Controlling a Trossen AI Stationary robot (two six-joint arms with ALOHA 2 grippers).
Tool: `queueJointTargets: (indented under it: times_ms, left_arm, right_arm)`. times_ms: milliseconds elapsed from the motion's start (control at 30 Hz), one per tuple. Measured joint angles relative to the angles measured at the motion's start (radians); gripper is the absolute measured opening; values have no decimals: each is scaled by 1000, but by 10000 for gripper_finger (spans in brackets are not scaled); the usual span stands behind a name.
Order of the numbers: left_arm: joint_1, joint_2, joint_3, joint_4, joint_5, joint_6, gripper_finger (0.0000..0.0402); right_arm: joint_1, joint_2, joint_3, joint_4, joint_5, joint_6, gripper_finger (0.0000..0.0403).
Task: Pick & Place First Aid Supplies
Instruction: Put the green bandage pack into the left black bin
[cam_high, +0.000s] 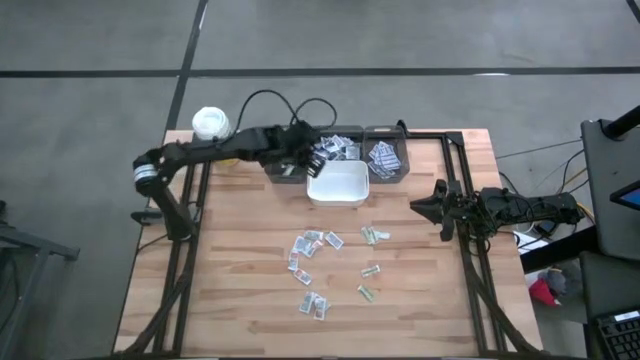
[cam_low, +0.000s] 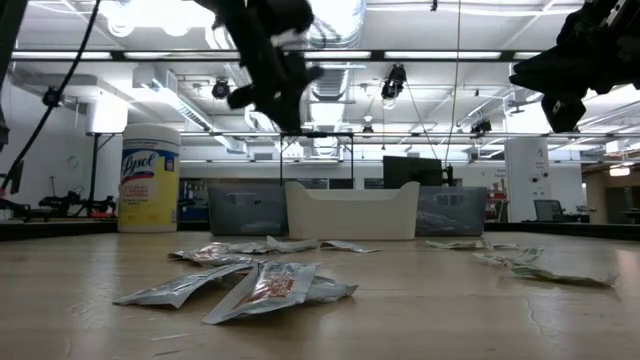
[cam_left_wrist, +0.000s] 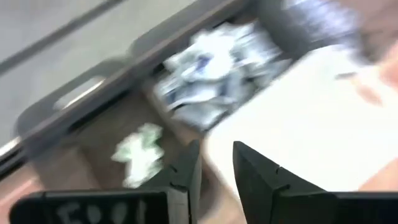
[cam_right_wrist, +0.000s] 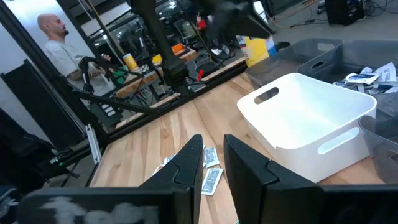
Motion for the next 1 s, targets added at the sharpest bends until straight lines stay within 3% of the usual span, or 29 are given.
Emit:
queueJointTargets:
  times_ms: [233, 500, 767, 1000]
  left_arm:
    - [-192, -40, 0, 158, 40, 163, 87]
    - [-365, 9, -2, 352, 51, 381, 87]
    - [-408, 97, 5, 467, 92, 421, 87]
    - [-409, 230, 124, 469, 173, 458, 87]
  right_arm:
    - [0, 0, 0, 0, 0, 0, 63]
    - [0, 0, 0, 0, 0, 0, 63]
    - [0, 0, 0, 0, 0, 0, 63]
    - [0, 0, 0, 0, 0, 0, 63]
